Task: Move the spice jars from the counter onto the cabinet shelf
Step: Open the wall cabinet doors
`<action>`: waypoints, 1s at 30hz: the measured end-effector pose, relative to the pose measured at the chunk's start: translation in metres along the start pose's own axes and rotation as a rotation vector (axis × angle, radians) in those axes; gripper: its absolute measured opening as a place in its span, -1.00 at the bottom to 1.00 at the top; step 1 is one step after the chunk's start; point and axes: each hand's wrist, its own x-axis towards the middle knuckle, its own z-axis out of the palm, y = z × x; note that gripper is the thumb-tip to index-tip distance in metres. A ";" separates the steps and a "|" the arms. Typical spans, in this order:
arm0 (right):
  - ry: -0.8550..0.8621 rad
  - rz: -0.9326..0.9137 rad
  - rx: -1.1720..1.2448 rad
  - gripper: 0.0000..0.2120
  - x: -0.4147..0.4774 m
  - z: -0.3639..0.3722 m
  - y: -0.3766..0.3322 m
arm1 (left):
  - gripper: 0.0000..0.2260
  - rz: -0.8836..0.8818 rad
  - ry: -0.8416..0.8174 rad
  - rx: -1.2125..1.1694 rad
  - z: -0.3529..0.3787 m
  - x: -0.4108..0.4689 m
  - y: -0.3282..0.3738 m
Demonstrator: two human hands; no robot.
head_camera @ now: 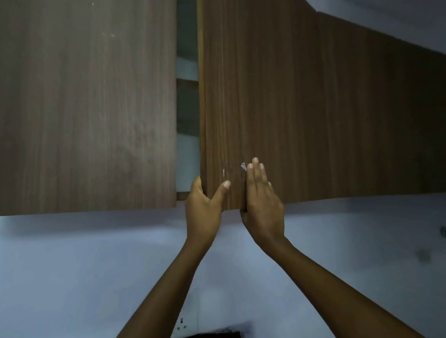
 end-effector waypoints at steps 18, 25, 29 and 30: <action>0.054 0.053 0.242 -0.28 -0.029 -0.111 0.067 | -0.64 0.102 0.211 0.290 0.102 -0.107 0.118; 0.107 0.070 0.311 -0.33 -0.036 -0.131 0.084 | -0.66 0.124 0.230 0.354 0.130 -0.128 0.137; 0.106 0.064 0.363 -0.34 -0.038 -0.142 0.102 | -0.68 0.148 0.221 0.391 0.149 -0.141 0.148; 0.112 0.064 0.387 -0.35 -0.040 -0.145 0.107 | -0.68 0.156 0.222 0.398 0.154 -0.144 0.151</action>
